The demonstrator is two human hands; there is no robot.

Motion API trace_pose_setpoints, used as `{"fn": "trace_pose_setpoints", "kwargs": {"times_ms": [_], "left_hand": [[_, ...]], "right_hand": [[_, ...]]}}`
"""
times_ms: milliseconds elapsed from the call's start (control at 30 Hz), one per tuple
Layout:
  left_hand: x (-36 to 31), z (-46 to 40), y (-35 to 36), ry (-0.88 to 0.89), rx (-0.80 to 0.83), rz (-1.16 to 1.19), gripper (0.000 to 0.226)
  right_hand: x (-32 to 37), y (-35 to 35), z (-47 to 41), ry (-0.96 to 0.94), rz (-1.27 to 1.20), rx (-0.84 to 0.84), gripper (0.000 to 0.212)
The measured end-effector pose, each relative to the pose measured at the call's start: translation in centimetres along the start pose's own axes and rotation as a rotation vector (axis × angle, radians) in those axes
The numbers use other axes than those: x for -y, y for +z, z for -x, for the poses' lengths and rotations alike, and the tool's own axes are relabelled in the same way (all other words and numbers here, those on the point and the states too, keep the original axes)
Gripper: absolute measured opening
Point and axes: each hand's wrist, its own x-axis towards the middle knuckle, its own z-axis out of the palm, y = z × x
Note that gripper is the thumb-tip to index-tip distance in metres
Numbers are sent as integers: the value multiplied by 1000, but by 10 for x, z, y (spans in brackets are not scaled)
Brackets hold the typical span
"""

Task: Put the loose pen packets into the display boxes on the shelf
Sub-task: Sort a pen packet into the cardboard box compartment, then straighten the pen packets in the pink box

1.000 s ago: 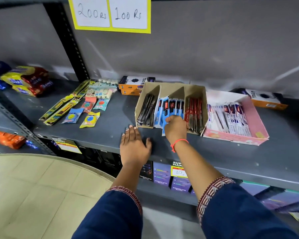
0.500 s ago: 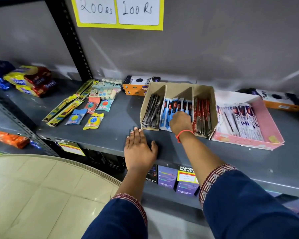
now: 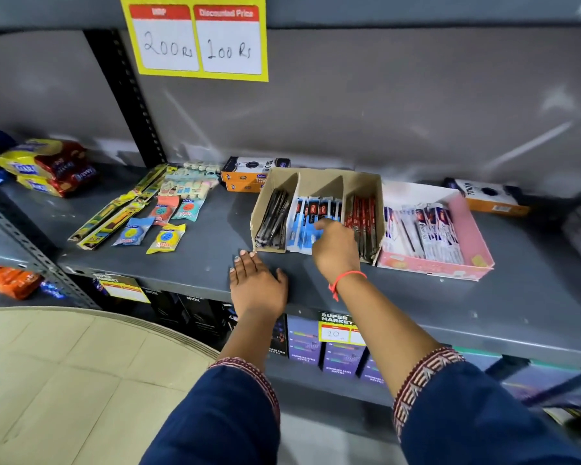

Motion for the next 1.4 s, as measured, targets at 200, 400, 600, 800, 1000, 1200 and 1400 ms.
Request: {"fn": "trace_pose_setpoints", "kwargs": {"times_ms": [200,400,600,800,1000,1200,1400], "left_hand": [[-39,26,12,31,49,-9,68],[-69,39,19,106,88,-20,68],[-98,45,28,163,113,-10,69],[-114,44,38,230,61,61,70],[-111,40,43,224,37,75,71],[-111,41,42,232,27,104,70],[-111,41,43,229,14,123,70]], "right_hand": [[-21,-31,6,-52,-73,-170,46],[-53,-67,3,-24,-113,-402,36],[-89,-106,-20,149,5,-418,36],[-109,-107,-32,206,235,-123,37],[-109,-94,-47,220,300,20,25],[-99,-77,-53,264,369,16,32],[-99,-77,-60,297,382,11,29]]}}
